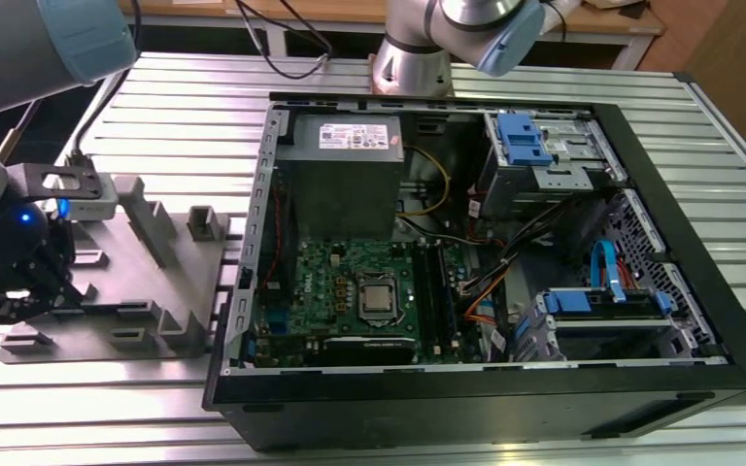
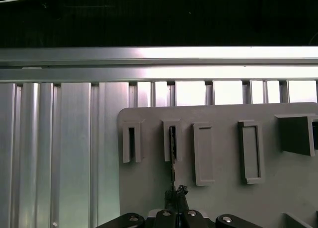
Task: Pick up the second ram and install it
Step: 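Pick up the second ram and move it above second insertion slot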
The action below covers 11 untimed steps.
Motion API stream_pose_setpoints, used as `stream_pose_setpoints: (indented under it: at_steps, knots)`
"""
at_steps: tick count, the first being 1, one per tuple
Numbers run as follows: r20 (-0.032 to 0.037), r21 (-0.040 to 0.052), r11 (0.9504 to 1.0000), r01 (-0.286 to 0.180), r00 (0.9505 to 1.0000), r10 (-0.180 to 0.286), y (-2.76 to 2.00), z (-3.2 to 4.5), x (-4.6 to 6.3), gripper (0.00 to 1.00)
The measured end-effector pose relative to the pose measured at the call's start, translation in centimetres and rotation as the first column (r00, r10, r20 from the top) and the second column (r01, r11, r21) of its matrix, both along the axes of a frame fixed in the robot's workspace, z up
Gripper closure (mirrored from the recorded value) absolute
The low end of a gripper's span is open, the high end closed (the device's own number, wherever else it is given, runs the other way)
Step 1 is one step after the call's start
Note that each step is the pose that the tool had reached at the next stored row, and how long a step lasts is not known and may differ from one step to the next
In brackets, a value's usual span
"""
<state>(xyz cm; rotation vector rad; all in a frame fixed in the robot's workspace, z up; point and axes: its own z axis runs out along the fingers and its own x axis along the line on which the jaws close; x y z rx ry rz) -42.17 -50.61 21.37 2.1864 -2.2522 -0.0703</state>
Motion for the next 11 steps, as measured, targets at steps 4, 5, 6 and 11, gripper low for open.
stream_pose_setpoints:
  at_steps: [4, 5, 6, 11]
  knots:
    - [0.0001, 0.0000, 1.0000, 0.000, 1.0000, 0.000, 0.00, 0.00, 0.00, 0.80]
    - [0.0000, 0.0001, 1.0000, 0.000, 1.0000, 0.000, 0.00, 0.00, 0.00, 0.73]
    - [0.0001, 0.0001, 1.0000, 0.000, 1.0000, 0.000, 0.00, 0.00, 0.00, 0.73]
    - [0.0004, 0.0003, 1.0000, -0.004, 1.0000, 0.004, 0.00, -0.09, 0.00, 0.67]
